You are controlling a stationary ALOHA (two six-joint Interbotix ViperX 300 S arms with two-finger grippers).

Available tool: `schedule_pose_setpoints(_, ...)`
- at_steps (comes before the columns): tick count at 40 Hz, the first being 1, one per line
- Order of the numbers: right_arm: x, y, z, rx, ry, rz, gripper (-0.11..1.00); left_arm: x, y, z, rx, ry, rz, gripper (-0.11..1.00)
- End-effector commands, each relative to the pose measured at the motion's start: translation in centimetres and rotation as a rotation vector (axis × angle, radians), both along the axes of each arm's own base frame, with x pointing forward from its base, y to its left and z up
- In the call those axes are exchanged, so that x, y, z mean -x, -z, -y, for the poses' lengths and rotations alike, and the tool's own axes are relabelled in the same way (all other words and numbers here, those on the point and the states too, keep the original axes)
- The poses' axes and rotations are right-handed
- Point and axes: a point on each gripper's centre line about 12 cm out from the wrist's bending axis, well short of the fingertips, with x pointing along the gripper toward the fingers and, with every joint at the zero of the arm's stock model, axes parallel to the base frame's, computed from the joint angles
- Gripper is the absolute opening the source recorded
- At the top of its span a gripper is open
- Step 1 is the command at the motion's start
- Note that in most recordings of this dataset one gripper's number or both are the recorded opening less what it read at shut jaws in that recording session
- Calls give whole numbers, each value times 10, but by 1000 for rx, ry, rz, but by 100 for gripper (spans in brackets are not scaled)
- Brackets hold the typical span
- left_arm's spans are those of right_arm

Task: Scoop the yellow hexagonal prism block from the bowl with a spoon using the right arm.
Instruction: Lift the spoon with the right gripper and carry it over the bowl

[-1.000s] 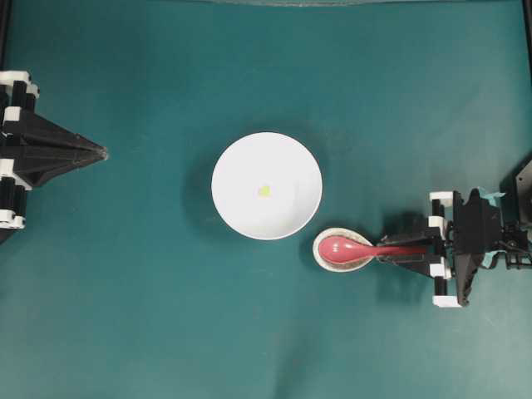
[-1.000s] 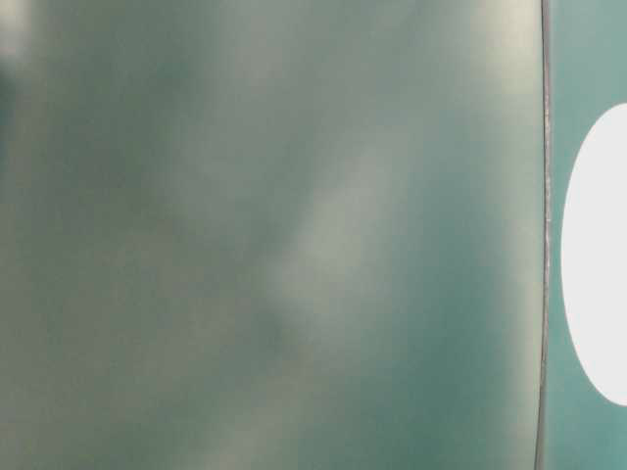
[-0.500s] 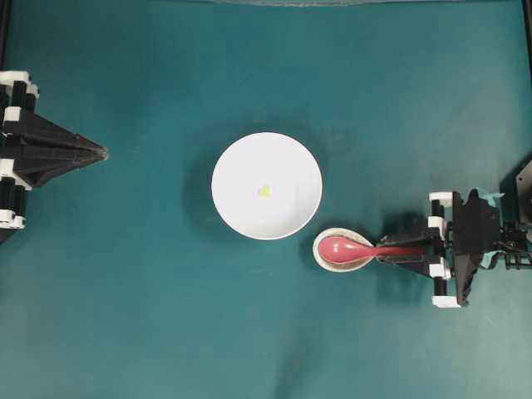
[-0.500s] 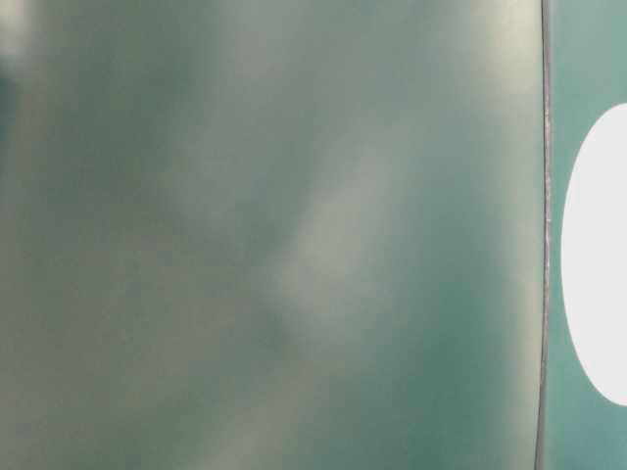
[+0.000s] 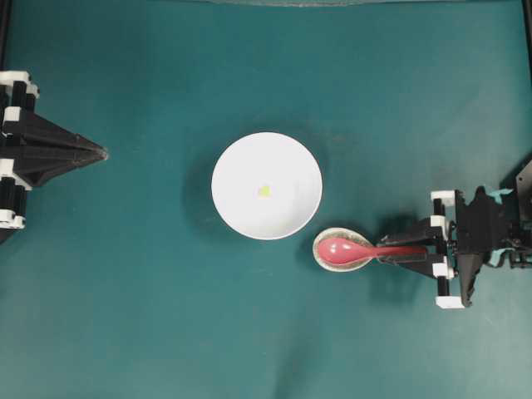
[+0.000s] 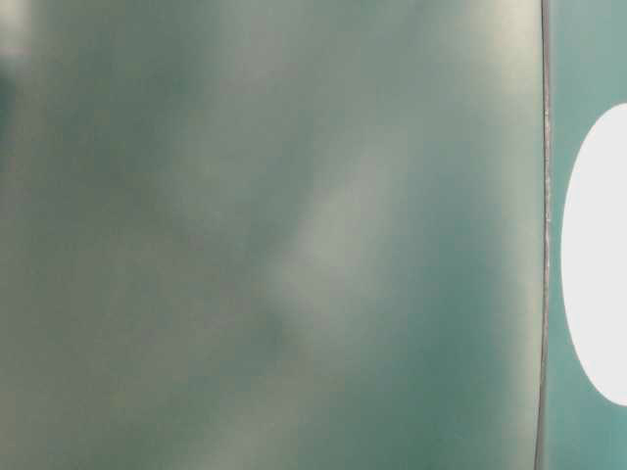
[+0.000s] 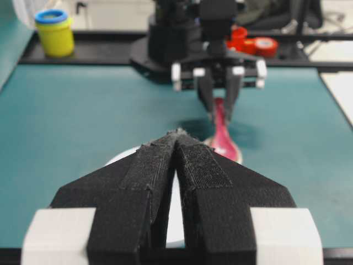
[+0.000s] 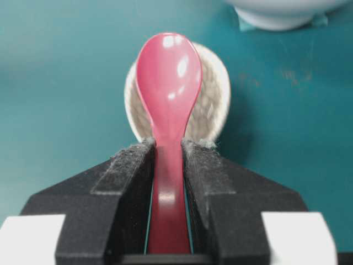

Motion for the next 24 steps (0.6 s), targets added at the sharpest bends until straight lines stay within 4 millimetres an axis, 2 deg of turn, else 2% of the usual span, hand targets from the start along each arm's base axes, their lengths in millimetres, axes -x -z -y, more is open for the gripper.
schedule_pose_setpoints(1, -3, -12, -1, -14, -3, 41, 24, -2, -12, -1, -6, -3, 28, 3)
schedule_pose_setpoints(11, -8, -34, 3, -3, -3, 71, 24, 1, -13, 0, -2, -1, 18, 3)
schedule_pose_setpoints(24, -18, -62, 20, 4, 31, 65, 24, 3, -9, 0, -5, -2, -34, 3)
